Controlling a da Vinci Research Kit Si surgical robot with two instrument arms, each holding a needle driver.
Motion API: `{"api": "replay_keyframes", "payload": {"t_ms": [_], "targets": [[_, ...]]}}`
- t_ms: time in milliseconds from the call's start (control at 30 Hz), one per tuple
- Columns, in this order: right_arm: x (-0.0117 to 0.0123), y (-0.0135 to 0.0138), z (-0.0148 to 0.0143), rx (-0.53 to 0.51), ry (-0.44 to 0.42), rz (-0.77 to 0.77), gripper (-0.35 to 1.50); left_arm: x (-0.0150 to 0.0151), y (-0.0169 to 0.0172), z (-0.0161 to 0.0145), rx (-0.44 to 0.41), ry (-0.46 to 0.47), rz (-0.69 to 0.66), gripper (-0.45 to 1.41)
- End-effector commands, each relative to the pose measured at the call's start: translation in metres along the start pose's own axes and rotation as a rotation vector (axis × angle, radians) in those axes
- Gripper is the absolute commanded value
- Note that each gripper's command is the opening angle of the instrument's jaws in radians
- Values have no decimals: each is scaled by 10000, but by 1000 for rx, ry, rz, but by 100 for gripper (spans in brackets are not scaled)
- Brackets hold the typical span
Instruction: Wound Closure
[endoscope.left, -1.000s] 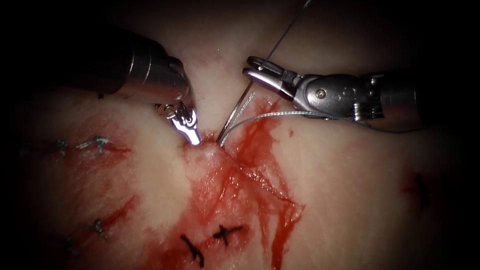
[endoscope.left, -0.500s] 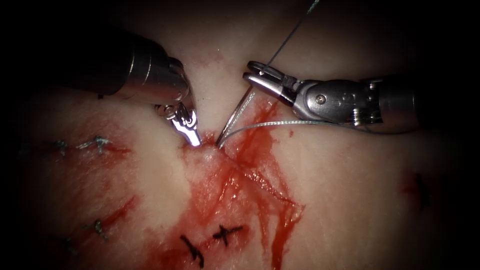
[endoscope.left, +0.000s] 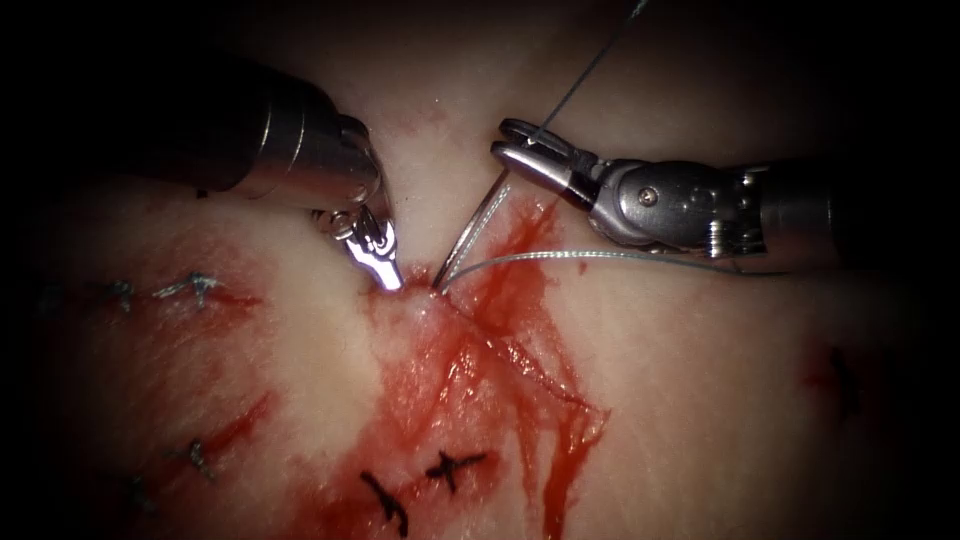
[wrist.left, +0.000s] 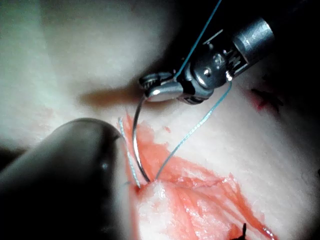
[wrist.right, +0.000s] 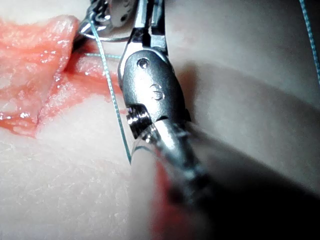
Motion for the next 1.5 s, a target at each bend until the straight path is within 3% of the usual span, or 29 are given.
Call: {"api": "replay_keyframes", "payload": {"t_ms": [33,600,1500], "targets": [[-4,0,7,-7,0,-3,-35,5,-4,3,0,-1,2,-45],[-4,2,4,-44,-6,-75,-35,5,-2,3,-1,0,2,-45],[-17,-12,2,-3,-52,-31,-35,4,-3,3,-1,-1,2,-45]]}}
